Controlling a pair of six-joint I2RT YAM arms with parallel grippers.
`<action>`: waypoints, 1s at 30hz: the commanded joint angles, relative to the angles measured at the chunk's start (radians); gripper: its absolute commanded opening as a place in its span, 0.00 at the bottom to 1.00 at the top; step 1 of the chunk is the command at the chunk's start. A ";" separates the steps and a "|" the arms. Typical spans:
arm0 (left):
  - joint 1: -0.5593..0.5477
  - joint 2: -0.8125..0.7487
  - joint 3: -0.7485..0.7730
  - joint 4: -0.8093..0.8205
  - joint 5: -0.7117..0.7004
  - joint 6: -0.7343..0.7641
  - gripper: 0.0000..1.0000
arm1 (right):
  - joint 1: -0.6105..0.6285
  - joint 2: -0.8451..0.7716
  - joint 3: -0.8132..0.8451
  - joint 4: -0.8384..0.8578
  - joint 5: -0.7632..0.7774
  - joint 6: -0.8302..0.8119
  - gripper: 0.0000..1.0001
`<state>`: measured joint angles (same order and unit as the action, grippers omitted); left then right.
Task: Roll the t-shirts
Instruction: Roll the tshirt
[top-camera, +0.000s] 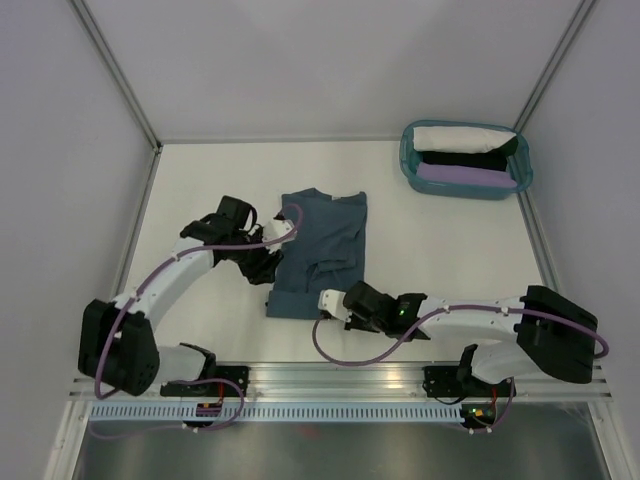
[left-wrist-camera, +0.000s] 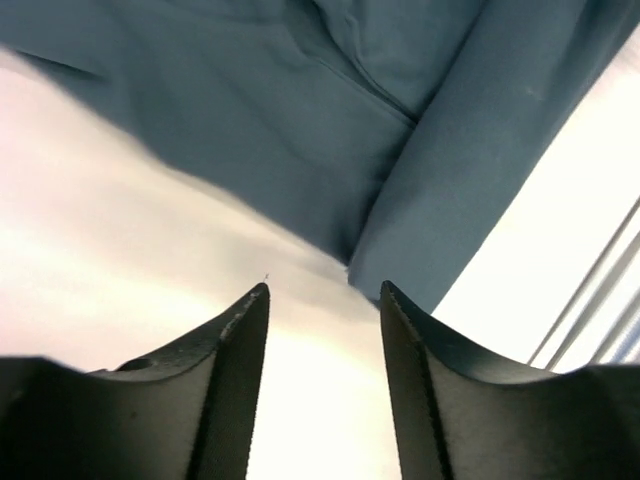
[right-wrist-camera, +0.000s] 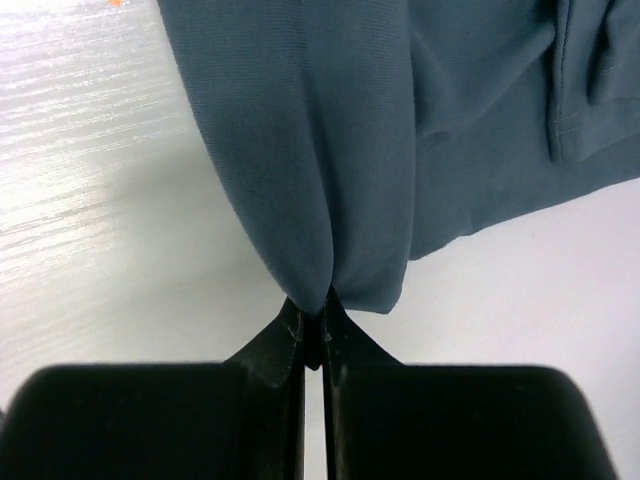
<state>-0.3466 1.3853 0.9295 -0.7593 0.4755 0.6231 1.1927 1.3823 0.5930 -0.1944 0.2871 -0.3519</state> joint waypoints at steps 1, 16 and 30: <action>-0.012 -0.153 0.045 0.038 -0.077 0.007 0.55 | -0.111 -0.066 0.054 -0.069 -0.275 0.022 0.00; -0.298 -0.295 -0.299 0.267 -0.317 0.136 0.67 | -0.450 0.109 0.228 -0.192 -0.737 0.027 0.00; -0.330 -0.252 -0.436 0.494 -0.399 0.125 0.24 | -0.478 0.081 0.208 -0.172 -0.766 0.048 0.00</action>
<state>-0.6720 1.1309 0.5022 -0.3508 0.1024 0.7326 0.7197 1.4860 0.7845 -0.3809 -0.4313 -0.3195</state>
